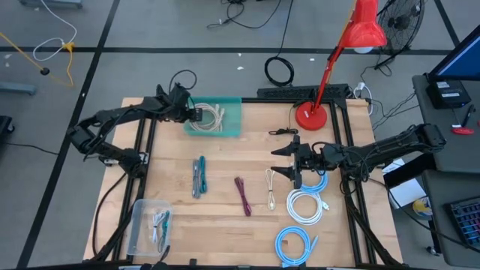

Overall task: Pick & Place USB Port
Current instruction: Put the brown HDMI cable into the green bin, then adjust the top blue HDMI cable

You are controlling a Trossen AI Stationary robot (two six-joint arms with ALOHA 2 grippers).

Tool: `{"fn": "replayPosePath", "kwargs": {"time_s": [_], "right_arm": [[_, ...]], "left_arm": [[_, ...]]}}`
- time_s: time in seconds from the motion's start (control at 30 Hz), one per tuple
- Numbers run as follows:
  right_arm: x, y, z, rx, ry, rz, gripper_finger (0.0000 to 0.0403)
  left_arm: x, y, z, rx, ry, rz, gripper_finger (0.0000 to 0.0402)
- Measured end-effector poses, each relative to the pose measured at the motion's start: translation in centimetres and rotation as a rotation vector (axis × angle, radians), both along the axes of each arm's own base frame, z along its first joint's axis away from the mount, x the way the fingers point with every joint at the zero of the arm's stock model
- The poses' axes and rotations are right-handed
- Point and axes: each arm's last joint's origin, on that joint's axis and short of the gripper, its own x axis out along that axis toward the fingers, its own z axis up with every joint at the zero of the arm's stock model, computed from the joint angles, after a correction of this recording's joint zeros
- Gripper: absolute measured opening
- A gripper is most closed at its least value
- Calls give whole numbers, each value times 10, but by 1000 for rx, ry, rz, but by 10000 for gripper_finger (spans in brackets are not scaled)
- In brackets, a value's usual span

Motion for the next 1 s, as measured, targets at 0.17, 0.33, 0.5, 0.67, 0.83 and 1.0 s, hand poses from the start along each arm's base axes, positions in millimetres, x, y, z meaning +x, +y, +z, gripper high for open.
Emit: {"fn": "replayPosePath", "kwargs": {"time_s": [0.17, 0.33, 0.5, 0.67, 0.83, 1.0], "right_arm": [[0, 0, 0, 0, 0, 0, 265], [0, 0, -1, 0, 0, 0, 265], [-1, 0, -3, 1, 0, -1, 265], [-1, 0, -3, 3, 0, -1, 265], [-1, 0, -4, 3, 4, -1, 265], [-1, 0, -4, 1, 14, -1, 265]], "left_arm": [[1, 0, 3, 26, 29, 15, 208], [-1, 2, 14, 61, 122, 37, 203], [2, 3, 28, 96, 197, 33, 192], [17, 0, 47, 161, 177, -53, 178], [46, -14, 69, 214, 55, -281, 155], [77, -48, 87, 186, -129, -601, 138]]}}
